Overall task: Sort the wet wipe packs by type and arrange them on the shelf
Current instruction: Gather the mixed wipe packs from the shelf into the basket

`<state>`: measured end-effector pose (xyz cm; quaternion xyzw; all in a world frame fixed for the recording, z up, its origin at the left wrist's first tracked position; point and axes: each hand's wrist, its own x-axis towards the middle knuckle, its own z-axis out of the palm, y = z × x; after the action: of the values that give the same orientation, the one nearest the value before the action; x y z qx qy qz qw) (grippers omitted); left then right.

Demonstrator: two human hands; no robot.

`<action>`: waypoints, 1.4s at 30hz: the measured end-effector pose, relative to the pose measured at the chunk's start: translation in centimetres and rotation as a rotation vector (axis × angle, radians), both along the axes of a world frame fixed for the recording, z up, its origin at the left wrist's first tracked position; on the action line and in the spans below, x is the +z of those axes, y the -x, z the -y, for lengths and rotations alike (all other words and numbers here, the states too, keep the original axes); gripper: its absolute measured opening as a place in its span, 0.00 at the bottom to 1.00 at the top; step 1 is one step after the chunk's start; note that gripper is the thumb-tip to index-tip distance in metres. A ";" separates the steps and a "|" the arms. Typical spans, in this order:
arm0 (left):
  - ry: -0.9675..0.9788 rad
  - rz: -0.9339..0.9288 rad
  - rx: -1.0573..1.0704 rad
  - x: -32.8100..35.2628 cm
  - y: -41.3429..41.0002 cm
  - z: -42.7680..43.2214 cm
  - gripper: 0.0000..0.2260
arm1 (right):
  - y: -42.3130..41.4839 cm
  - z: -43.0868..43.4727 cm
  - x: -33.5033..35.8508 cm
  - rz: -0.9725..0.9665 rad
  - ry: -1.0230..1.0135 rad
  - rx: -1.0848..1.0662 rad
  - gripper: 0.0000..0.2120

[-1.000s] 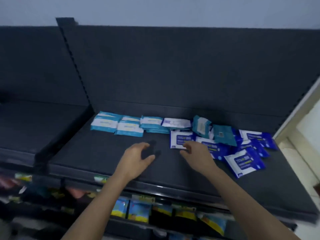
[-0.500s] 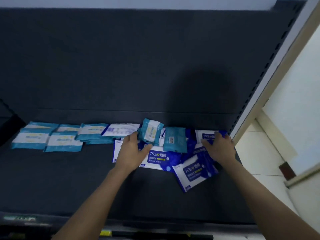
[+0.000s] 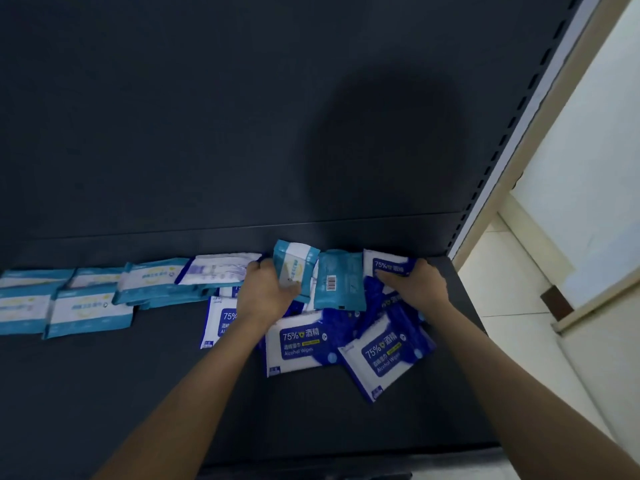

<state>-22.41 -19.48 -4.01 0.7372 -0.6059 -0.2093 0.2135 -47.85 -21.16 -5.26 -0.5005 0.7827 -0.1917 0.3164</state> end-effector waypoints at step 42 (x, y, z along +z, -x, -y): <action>0.048 -0.329 0.349 1.8 -7.4 -7.7 0.31 | -2.5 -5.5 3.1 0.682 0.455 -0.407 0.17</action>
<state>-15.05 -11.74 -2.25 0.7815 -0.4312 -0.2721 0.3595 -45.33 -15.67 -2.14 -0.3016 0.6542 -0.5708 0.3940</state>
